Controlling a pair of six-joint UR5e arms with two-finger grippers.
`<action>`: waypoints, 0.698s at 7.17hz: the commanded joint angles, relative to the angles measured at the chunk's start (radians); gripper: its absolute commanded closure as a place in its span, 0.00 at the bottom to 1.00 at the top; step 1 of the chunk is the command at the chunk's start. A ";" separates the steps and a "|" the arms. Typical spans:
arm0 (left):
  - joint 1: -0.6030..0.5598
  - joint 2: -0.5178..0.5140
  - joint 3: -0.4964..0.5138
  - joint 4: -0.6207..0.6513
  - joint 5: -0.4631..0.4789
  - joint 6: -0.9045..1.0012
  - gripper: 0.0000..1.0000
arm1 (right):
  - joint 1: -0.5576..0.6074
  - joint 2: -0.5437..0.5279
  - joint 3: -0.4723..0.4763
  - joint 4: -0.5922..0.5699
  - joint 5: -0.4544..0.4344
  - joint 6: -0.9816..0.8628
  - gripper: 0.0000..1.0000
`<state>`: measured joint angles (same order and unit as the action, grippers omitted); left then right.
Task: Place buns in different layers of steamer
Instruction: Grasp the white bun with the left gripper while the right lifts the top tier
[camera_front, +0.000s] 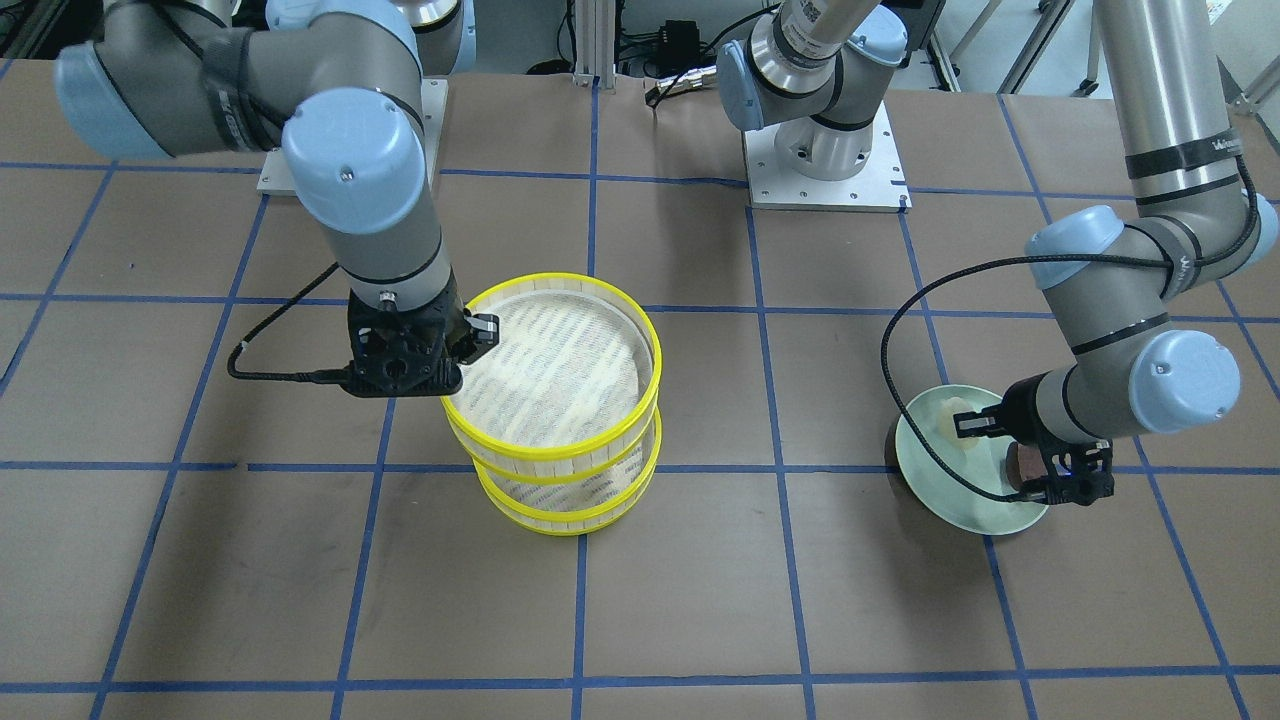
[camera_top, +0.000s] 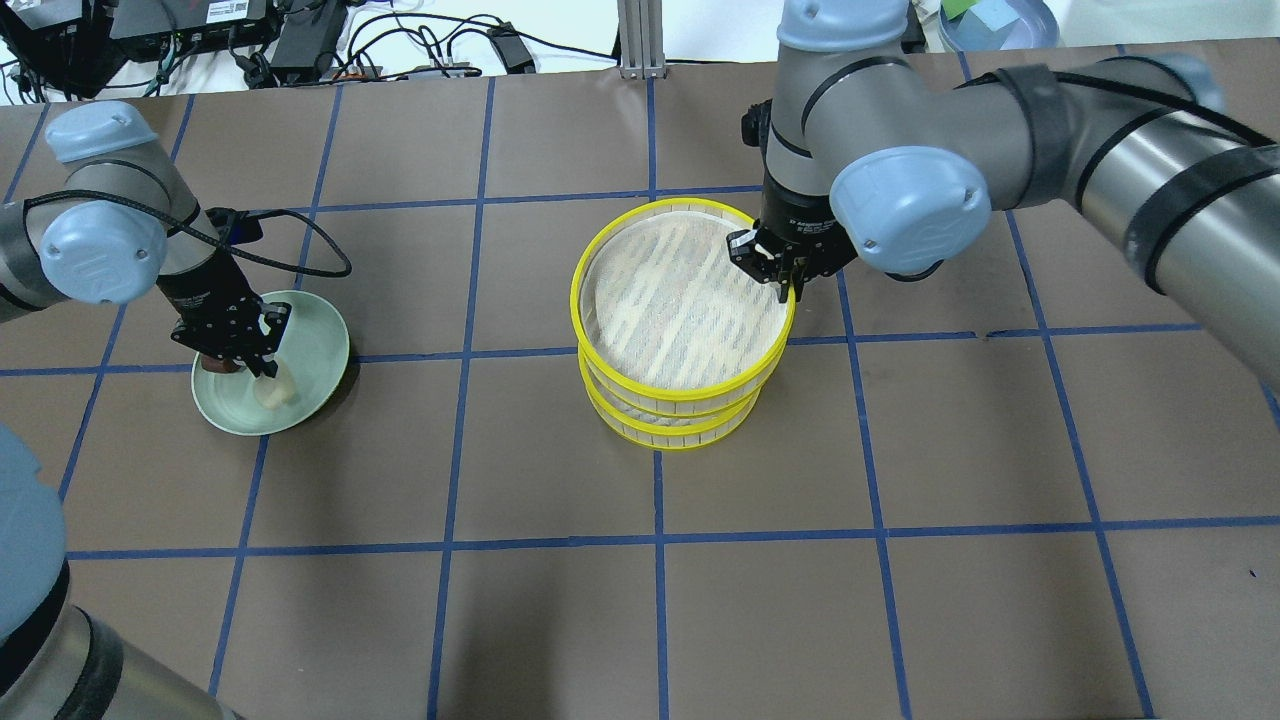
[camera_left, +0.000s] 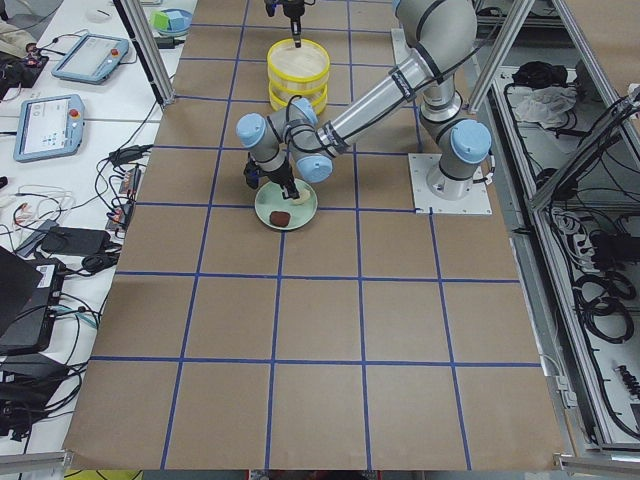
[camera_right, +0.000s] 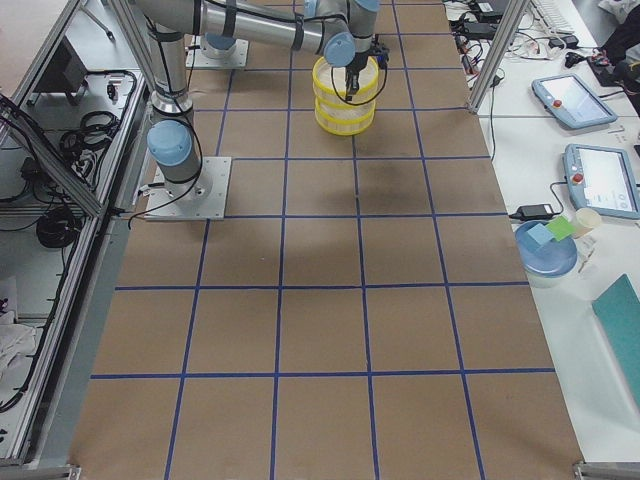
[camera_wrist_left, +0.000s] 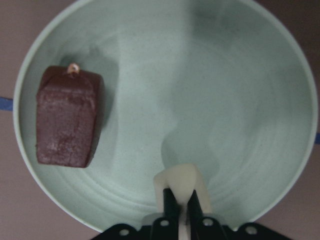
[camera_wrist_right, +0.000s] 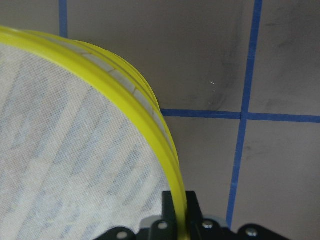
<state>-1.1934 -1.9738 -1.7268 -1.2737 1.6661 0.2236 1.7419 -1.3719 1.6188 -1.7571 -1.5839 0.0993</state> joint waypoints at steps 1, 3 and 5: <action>-0.014 0.047 0.091 -0.015 0.001 -0.016 1.00 | -0.086 -0.132 -0.062 0.186 -0.007 -0.129 1.00; -0.096 0.093 0.150 -0.039 -0.020 -0.137 1.00 | -0.204 -0.219 -0.063 0.292 -0.014 -0.267 1.00; -0.223 0.116 0.150 -0.023 -0.128 -0.301 1.00 | -0.222 -0.237 -0.062 0.329 -0.015 -0.303 1.00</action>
<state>-1.3408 -1.8720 -1.5814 -1.3077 1.6003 0.0251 1.5379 -1.5943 1.5564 -1.4544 -1.5992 -0.1747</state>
